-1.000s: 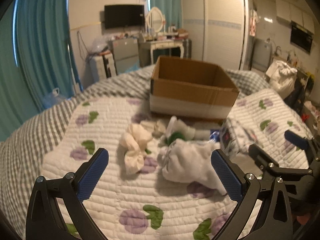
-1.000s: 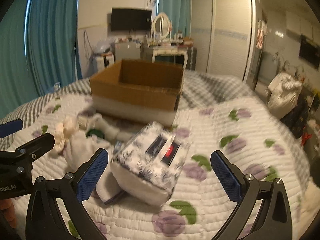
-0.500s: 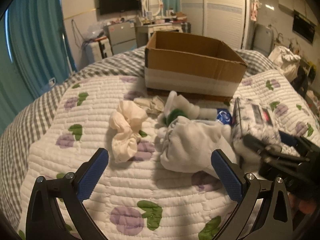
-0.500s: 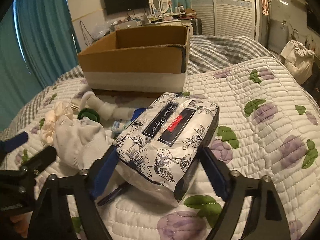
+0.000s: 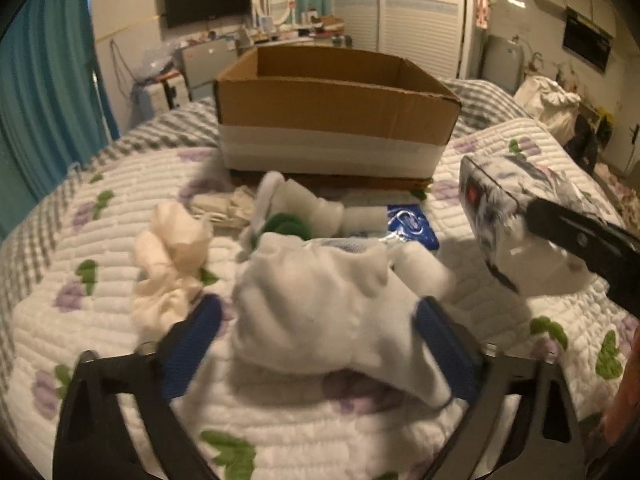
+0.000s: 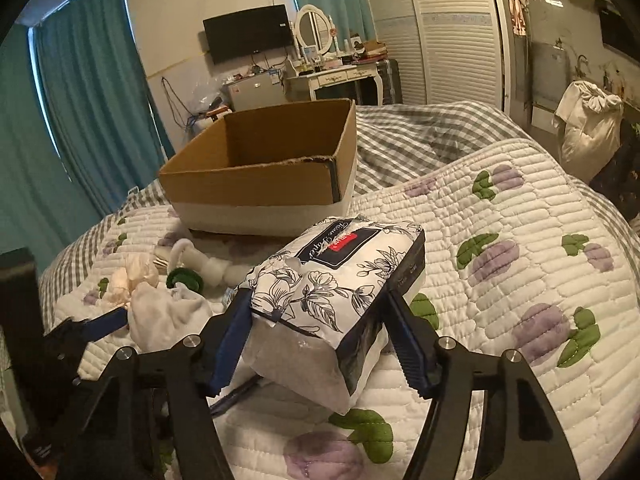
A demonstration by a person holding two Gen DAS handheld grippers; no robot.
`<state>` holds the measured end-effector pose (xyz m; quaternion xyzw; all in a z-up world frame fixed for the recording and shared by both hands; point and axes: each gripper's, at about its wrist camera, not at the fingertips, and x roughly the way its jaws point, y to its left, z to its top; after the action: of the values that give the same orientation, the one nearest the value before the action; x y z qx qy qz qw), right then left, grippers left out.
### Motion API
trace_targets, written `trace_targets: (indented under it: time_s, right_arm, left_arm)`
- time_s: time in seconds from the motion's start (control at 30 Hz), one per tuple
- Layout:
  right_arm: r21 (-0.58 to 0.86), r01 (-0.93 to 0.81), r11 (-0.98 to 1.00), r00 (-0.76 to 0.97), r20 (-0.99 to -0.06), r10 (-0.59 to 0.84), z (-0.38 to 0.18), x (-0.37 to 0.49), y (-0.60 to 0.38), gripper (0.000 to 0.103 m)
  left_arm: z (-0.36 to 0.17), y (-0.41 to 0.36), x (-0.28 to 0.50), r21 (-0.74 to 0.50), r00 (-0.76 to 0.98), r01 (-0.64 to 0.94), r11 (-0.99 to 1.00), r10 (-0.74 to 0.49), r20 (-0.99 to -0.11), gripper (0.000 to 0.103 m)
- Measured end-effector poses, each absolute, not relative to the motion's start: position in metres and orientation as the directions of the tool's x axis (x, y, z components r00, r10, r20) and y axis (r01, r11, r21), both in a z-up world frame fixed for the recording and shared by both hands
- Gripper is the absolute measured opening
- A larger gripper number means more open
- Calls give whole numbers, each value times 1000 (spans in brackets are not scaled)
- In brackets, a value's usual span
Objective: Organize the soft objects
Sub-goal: 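Grasp the floral tissue pack with the right tool while the left tool grasps the white sock bundle, then carry both items into the cardboard box and open both tools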
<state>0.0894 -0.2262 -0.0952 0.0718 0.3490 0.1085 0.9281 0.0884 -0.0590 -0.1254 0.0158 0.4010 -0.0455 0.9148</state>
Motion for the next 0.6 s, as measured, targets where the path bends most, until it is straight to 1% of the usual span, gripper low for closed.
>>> trace_targets:
  time_s: [0.07,0.13,0.17,0.2,0.23,0.27,0.3,0.47,0.57,0.6]
  right_arm:
    - [209,-151,966,728,-638,252,-98,90,-227,66]
    - [206,-154,966,727,-639,252,-99,90,-227,66]
    - [205,-155,967,728,-638,252,-99,89,-227,66]
    - [204,-156,967,729,-636,251,-98,88,-227,66]
    - [201,-157,967,732,-634,250,-98,87,-226,66]
    - [200,-157,967,734,-632,250,-97,85,-226,66]
    - [198,-157,968,737,-629,248,-96,84,-227,66]
    - [192,-172,966,757,-602,255,-83,69,-231,66]
    - [178,-186,966,771,-583,256,-73,61,-231,66]
    - [176,-193,965,776,-575,260,-69,57,-232,66]
  left_arm:
    - [-130,-59,92,-12,674,94,995,-73,-735,88]
    - [-132,-62,92,14,683,112,994,-67,-728,83]
    - [-132,-63,91,31,684,116,993,-57,-727,75]
    - [-132,-64,88,46,682,124,991,-51,-729,71]
    - [-131,-64,87,54,683,130,990,-50,-729,68]
    - [-129,-64,84,61,685,136,989,-50,-727,60]
    - [-128,-64,81,68,690,137,988,-46,-722,49]
    - [-119,-60,65,76,700,127,989,-35,-713,43]
    - [-108,-62,57,74,714,120,990,-34,-699,43]
    - [-100,-63,51,75,730,120,990,-37,-683,43]
